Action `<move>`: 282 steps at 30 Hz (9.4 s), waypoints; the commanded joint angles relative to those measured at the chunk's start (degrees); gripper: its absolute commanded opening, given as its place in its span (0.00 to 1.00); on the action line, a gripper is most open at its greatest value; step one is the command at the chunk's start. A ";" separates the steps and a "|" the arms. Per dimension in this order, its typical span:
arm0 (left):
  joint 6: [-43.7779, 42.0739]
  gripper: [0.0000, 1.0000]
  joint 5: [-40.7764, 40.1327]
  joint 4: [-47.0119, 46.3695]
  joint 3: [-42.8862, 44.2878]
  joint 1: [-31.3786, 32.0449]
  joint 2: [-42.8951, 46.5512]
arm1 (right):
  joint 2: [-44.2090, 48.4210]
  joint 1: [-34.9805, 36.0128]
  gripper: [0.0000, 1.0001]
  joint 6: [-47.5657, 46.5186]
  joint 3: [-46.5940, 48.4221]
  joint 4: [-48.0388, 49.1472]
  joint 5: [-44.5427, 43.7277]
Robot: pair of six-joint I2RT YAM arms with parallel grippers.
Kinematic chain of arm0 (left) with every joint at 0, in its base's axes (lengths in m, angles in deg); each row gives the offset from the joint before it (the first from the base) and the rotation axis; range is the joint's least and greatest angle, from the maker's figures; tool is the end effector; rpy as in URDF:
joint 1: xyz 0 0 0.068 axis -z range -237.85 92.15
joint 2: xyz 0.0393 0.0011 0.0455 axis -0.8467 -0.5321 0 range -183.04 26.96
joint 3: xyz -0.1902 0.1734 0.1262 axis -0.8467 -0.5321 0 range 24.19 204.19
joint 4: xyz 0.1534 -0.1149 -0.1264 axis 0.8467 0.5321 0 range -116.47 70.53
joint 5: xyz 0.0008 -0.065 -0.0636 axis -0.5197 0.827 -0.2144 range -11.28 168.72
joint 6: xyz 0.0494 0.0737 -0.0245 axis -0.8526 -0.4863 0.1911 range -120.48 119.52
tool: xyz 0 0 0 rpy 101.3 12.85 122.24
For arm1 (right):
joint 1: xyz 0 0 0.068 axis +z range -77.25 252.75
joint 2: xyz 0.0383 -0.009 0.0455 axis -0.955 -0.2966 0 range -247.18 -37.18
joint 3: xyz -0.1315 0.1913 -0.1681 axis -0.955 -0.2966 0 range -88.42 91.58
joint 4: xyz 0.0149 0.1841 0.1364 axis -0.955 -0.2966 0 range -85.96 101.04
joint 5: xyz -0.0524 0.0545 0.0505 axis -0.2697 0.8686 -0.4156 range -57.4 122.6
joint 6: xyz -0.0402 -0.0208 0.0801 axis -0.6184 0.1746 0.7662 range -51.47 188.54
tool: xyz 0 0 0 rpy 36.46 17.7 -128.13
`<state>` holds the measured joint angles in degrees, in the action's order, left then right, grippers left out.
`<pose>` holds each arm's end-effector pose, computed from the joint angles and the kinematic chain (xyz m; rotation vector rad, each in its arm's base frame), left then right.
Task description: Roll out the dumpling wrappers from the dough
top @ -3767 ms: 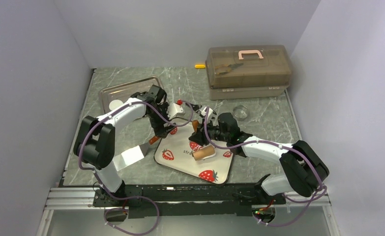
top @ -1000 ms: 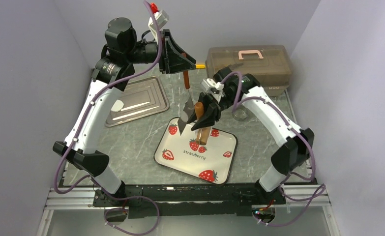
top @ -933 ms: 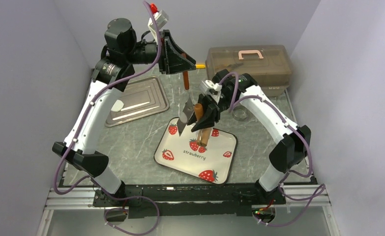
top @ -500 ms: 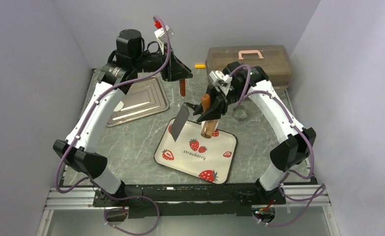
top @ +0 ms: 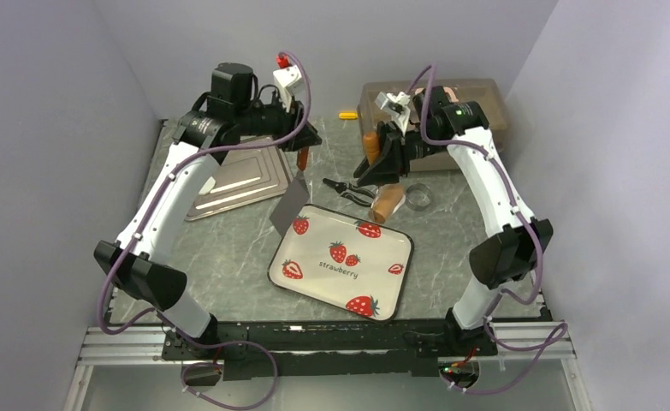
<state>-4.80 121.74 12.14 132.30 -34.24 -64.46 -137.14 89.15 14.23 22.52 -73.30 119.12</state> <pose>0.2854 -0.1864 0.4595 0.9472 1.7176 -0.9510 0.2512 0.1599 0.4107 -1.3086 1.3940 1.5958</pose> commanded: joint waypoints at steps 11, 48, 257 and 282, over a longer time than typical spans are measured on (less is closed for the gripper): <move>-11.56 0.00 -4.29 8.65 -6.03 -2.13 -0.24 | 32.39 -0.31 0.00 70.39 -38.90 78.66 -40.07; 0.61 0.00 0.95 -7.70 10.71 6.63 0.47 | 8.22 27.00 0.00 154.62 -26.04 31.69 -136.80; -62.13 0.60 8.06 25.25 -20.76 8.35 -5.24 | 2.46 27.33 0.14 50.94 -76.63 146.50 -50.78; -63.27 0.00 6.44 29.54 -18.29 8.41 -8.67 | 3.37 27.13 0.14 52.32 -77.45 150.35 -52.43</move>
<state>-67.20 125.74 39.20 112.15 -26.06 -72.50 -134.97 116.36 66.93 -56.21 71.13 66.08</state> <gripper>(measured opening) 0.260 0.338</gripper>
